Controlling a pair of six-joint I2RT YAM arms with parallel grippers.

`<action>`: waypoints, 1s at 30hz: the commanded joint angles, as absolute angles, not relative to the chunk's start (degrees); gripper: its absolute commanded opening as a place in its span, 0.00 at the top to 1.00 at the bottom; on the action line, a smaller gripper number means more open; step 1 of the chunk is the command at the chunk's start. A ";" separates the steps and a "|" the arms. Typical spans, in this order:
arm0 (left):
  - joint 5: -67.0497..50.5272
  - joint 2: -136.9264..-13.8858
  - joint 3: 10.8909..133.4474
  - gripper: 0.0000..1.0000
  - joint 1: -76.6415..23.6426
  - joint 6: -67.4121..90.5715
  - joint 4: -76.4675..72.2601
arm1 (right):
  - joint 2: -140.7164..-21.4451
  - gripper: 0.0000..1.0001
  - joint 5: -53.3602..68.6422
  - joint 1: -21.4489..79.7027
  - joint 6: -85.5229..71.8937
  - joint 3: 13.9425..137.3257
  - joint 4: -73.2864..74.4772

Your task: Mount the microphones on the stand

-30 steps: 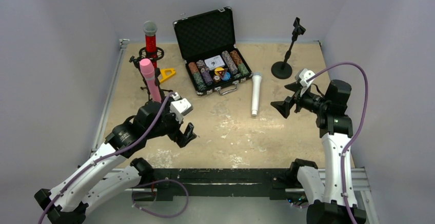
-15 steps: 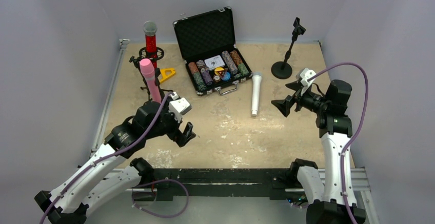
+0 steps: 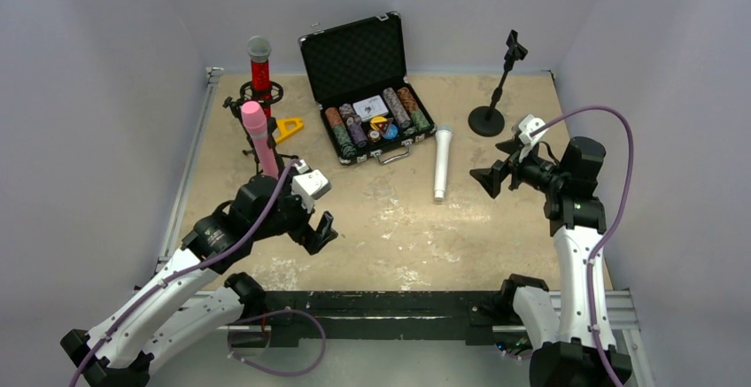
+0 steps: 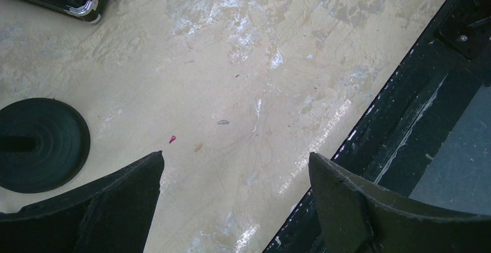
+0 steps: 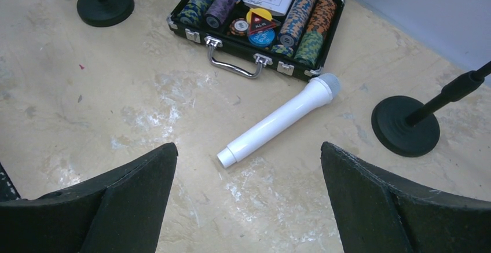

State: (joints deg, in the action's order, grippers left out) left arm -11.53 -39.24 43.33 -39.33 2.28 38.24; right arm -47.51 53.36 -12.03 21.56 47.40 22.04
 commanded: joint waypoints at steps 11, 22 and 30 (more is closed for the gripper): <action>-11.95 -38.42 43.15 0.01 -38.76 1.32 35.97 | -50.47 0.03 43.63 -12.29 13.96 47.30 14.63; -11.78 -38.15 42.99 0.01 -38.67 1.23 35.93 | -54.67 0.03 36.72 -12.27 12.13 48.78 11.23; -11.68 -38.23 42.90 0.01 -38.50 1.18 35.80 | -56.88 0.04 34.25 -12.17 12.29 48.56 8.57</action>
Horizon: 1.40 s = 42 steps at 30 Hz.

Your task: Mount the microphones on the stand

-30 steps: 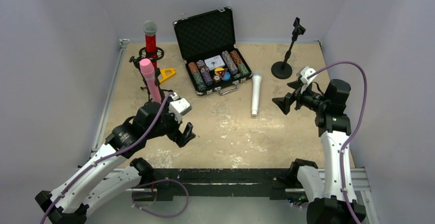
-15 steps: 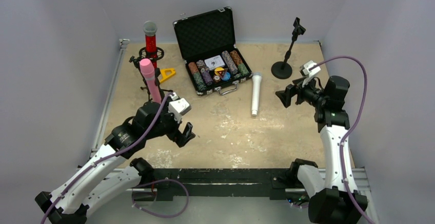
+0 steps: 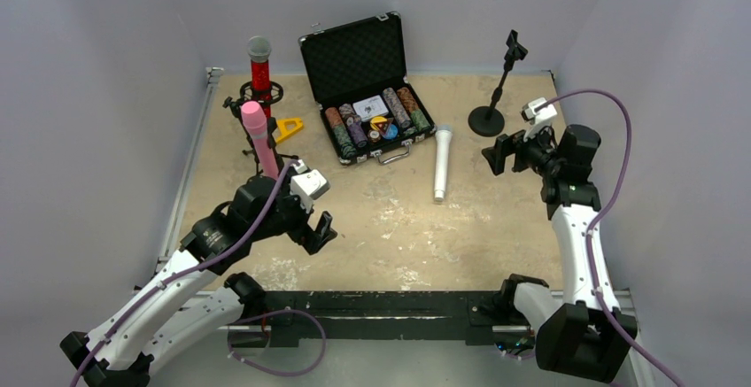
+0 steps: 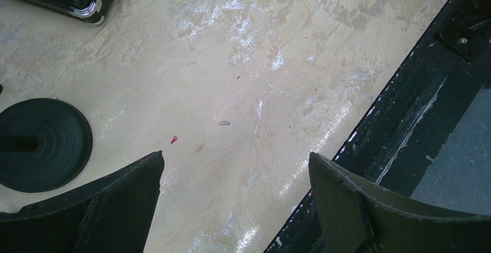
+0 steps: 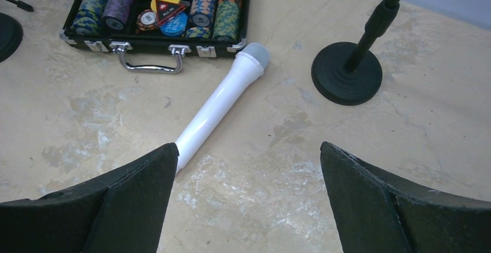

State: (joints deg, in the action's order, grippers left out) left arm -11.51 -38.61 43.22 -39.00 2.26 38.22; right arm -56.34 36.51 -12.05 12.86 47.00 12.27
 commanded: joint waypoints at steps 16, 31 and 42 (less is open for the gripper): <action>-11.60 -38.57 42.82 0.01 -38.23 1.21 35.60 | -59.26 0.05 32.35 -11.16 12.65 48.68 5.26; -11.78 -38.98 42.61 0.01 -37.50 1.14 35.34 | -68.79 0.05 3.76 -1.36 1.31 52.93 -7.19; -11.78 -39.71 42.15 0.01 -36.84 1.00 34.76 | -85.17 0.08 1.69 -0.88 -4.46 67.65 -10.39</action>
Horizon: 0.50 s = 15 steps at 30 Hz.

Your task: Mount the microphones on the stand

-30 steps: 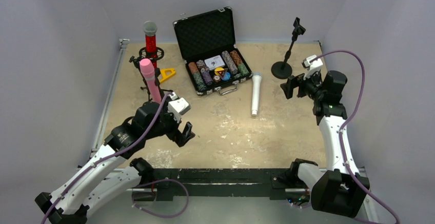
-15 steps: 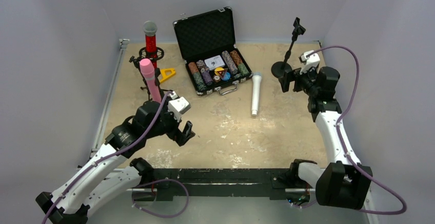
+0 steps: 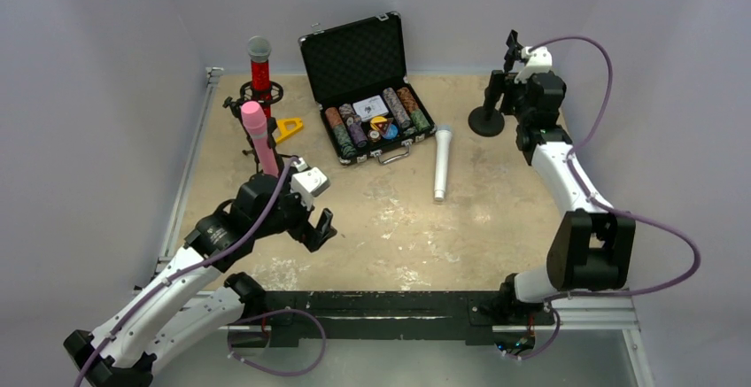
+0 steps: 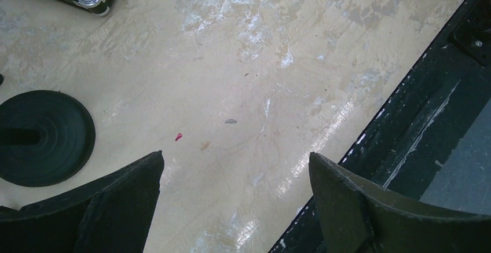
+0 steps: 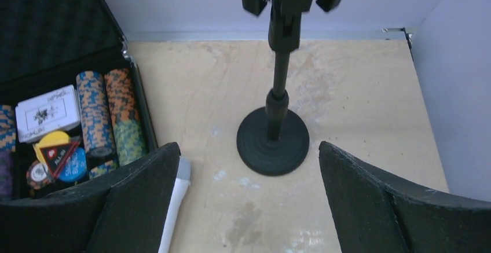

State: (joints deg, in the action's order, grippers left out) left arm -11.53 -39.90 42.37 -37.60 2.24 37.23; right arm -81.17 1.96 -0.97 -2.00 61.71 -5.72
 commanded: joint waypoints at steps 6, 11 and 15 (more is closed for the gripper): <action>-12.33 -40.82 42.10 0.01 -35.82 0.74 34.45 | -92.15 0.11 2.50 -0.70 -3.64 74.02 -11.15; -12.74 -41.50 42.10 0.01 -35.36 0.70 34.32 | -97.29 0.14 0.18 -0.70 2.95 75.92 -15.56; -12.74 -41.57 42.02 0.01 -35.10 0.70 34.16 | -100.55 0.17 -0.73 -0.45 8.28 76.39 -20.84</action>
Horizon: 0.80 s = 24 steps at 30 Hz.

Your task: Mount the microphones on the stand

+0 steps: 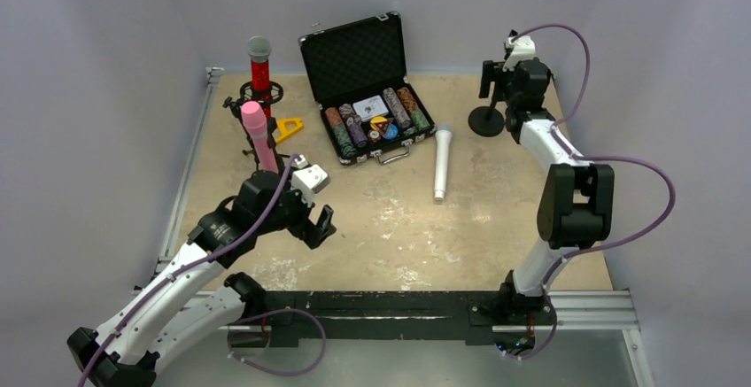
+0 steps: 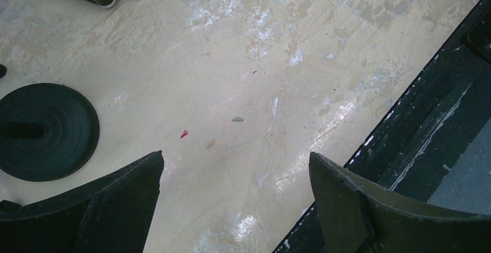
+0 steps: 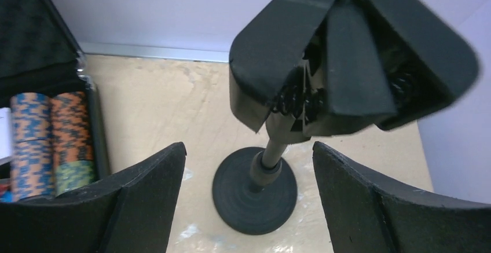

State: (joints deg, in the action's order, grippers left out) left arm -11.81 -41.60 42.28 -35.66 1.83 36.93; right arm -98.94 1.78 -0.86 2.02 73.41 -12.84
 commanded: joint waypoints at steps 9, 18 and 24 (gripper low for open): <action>-12.53 -41.99 41.75 0.01 -34.73 0.62 33.92 | -107.18 0.27 -2.44 -0.44 10.11 81.75 -22.01; -12.54 -40.84 41.13 0.01 -34.80 0.36 33.53 | -107.92 0.80 4.24 -1.59 8.50 82.75 -19.21; -13.22 -40.88 41.33 0.01 -34.80 0.26 33.59 | -97.82 0.96 10.77 -1.93 10.47 71.50 -24.42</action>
State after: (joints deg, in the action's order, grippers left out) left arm -11.94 -41.36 41.34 -35.22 1.76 35.62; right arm -106.61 4.99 -1.52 8.82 77.03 -19.46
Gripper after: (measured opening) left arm 0.988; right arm 0.161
